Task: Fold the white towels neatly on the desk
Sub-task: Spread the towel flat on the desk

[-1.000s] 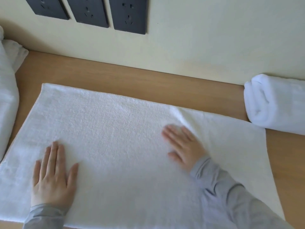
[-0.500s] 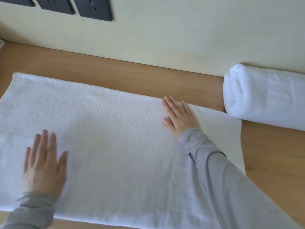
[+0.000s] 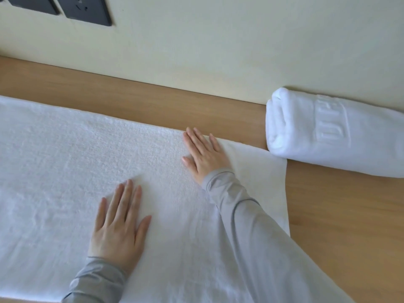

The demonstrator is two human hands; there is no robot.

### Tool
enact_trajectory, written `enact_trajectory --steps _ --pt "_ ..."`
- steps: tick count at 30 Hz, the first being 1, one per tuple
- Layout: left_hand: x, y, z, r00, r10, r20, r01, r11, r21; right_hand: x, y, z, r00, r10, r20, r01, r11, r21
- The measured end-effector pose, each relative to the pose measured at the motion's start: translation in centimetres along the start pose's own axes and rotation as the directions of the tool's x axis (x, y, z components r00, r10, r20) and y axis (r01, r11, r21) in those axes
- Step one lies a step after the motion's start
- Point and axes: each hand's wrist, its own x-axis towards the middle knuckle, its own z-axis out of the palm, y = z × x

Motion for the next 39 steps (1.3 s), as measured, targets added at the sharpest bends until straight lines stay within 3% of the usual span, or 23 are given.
enact_trajectory --steps 4,8,14,18,22,24,29,36,39 --pt "0.0 0.1 -0.1 1.0 0.002 -0.012 -0.002 1.0 0.016 -1.1 -2.5 -1.2 0.991 0.124 0.038 -0.128 0.986 0.105" --pt "0.1 0.3 -0.2 1.0 0.0 -0.024 0.0 1.0 0.007 -5.8 -10.3 -1.8 0.982 0.154 -0.112 -0.112 0.942 0.315" --pt "0.0 0.3 -0.3 0.999 0.02 -0.026 -0.019 0.999 0.03 -10.9 -15.2 -0.3 0.992 0.125 -0.029 -0.116 0.969 0.217" --pt "0.3 0.2 -0.3 1.0 0.008 -0.02 -0.008 1.0 0.007 -11.1 -12.2 0.9 0.998 -0.039 -0.055 0.05 0.977 0.206" --pt "0.1 0.0 -0.1 1.0 0.004 -0.027 -0.005 1.0 -0.02 -10.2 -4.8 0.8 0.969 -0.247 -0.026 0.248 0.966 0.07" --pt "0.2 0.0 0.0 1.0 0.007 -0.027 -0.008 1.0 -0.021 -9.0 -0.2 0.1 0.98 -0.2 -0.015 0.2 0.98 -0.003" --pt "0.0 -0.1 0.1 1.0 0.006 -0.017 -0.007 1.0 -0.016 -6.8 8.0 -2.0 0.995 0.085 0.06 -0.085 0.996 -0.007" --pt "0.1 -0.3 0.4 1.0 0.009 -0.01 -0.009 1.0 0.009 -6.5 8.3 -1.5 0.99 0.128 0.06 -0.125 0.991 -0.053" --pt "0.0 -0.2 0.3 1.0 0.011 -0.009 -0.01 1.0 0.016 -6.7 6.3 -2.0 0.967 0.237 0.09 -0.238 0.971 -0.003"
